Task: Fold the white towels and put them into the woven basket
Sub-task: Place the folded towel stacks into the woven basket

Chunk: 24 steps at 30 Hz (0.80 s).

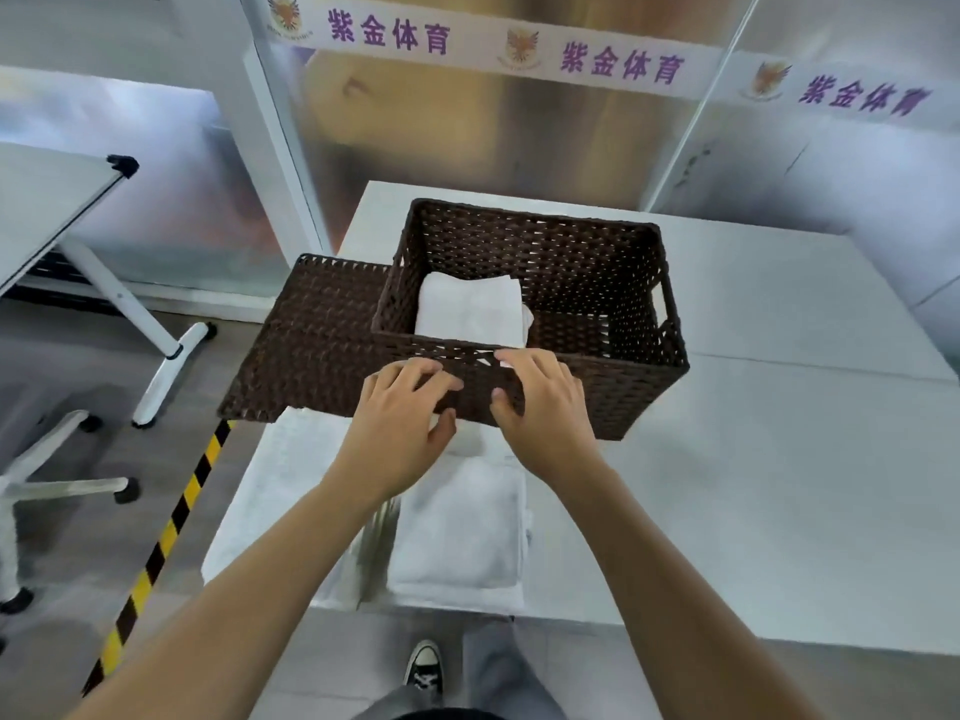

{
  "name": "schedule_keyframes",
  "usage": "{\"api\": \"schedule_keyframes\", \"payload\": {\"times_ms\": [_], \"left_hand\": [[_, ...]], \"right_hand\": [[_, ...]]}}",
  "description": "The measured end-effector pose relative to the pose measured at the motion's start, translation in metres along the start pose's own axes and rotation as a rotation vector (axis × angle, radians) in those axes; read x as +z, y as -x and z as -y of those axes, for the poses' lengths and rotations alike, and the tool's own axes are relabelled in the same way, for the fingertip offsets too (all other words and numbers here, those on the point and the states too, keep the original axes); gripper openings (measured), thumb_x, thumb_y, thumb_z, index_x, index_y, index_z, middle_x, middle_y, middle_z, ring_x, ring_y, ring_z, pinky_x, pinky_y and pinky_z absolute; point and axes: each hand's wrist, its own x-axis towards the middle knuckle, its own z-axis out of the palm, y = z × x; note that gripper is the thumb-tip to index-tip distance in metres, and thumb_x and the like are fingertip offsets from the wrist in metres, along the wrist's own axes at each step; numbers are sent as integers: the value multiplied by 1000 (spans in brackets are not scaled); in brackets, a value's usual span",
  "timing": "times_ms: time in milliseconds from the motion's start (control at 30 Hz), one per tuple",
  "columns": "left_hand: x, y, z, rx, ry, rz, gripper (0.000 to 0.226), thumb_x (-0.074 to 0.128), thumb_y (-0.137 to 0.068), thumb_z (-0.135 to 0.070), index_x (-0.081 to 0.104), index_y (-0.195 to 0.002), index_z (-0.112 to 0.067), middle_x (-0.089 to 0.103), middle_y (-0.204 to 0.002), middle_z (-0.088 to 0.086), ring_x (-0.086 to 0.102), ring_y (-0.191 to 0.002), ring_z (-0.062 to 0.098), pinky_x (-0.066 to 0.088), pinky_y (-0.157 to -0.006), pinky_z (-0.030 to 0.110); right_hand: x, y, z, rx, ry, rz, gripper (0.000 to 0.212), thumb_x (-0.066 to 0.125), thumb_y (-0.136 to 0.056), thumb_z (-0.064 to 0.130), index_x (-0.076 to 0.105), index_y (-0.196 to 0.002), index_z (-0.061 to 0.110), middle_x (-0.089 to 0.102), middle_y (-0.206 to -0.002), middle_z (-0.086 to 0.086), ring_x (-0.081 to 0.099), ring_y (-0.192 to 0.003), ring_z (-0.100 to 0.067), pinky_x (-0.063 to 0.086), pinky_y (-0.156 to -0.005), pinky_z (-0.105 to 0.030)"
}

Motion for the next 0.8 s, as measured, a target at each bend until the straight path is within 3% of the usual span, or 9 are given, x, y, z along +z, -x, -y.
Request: {"api": "schedule_keyframes", "payload": {"times_ms": [100, 233, 400, 533, 667, 733, 800], "left_hand": [[15, 34, 3, -4, 23, 60, 32, 66, -90, -26, 63, -122, -25, 56, -130, 0, 53, -119, 27, 42, -97, 42], [38, 73, 7, -43, -4, 236, 39, 63, -91, -33, 58, -129, -28, 50, -141, 3, 50, -128, 28, 42, -101, 44], [66, 111, 11, -119, 45, 471, 52, 52, -97, -35, 39, -147, -31, 18, -165, 2, 24, -150, 24, 28, -117, 43], [87, 126, 14, -202, 100, 483, 55, 45, -102, -34, 29, -155, -32, -2, -169, -5, 17, -153, 22, 28, -118, 44], [111, 136, 13, -271, 162, 445, 61, 47, -102, -35, 20, -157, -43, -14, -168, 0, 11, -154, 31, 29, -119, 49], [117, 136, 13, -374, 256, 494, 63, 46, -103, -37, 13, -151, -59, -12, -167, 10, 6, -154, 32, 28, -119, 49], [118, 135, 16, -440, 389, 558, 64, 45, -103, -38, 10, -146, -69, 7, -166, 16, 31, -148, 33, 35, -115, 42]], "right_hand": [[15, 35, 0, 50, -12, 48, 44, 59, -95, 29, 55, -138, 26, 53, -136, 6, 51, -122, -19, 36, -108, -39], [37, 76, -7, 120, 36, 151, 45, 58, -97, 27, 52, -141, 25, 52, -142, 3, 49, -128, -22, 35, -109, -39], [68, 114, -24, 208, 85, 322, 45, 56, -96, 33, 52, -140, 28, 46, -150, 6, 47, -132, -26, 36, -108, -41], [87, 139, -39, 350, 66, 336, 50, 56, -95, 52, 44, -143, 46, 28, -163, 2, 33, -144, -29, 33, -112, -47], [101, 153, -49, 490, -165, 401, 59, 52, -94, 65, 24, -145, 62, 31, -157, -8, 49, -134, -34, 43, -109, -50], [103, 153, -52, 561, -276, 420, 63, 53, -94, 64, 18, -146, 66, 37, -150, -7, 58, -123, -30, 46, -103, -41], [105, 150, -55, 591, -335, 444, 67, 54, -95, 62, 15, -150, 65, 41, -147, -7, 55, -124, -28, 42, -96, -35]]}}
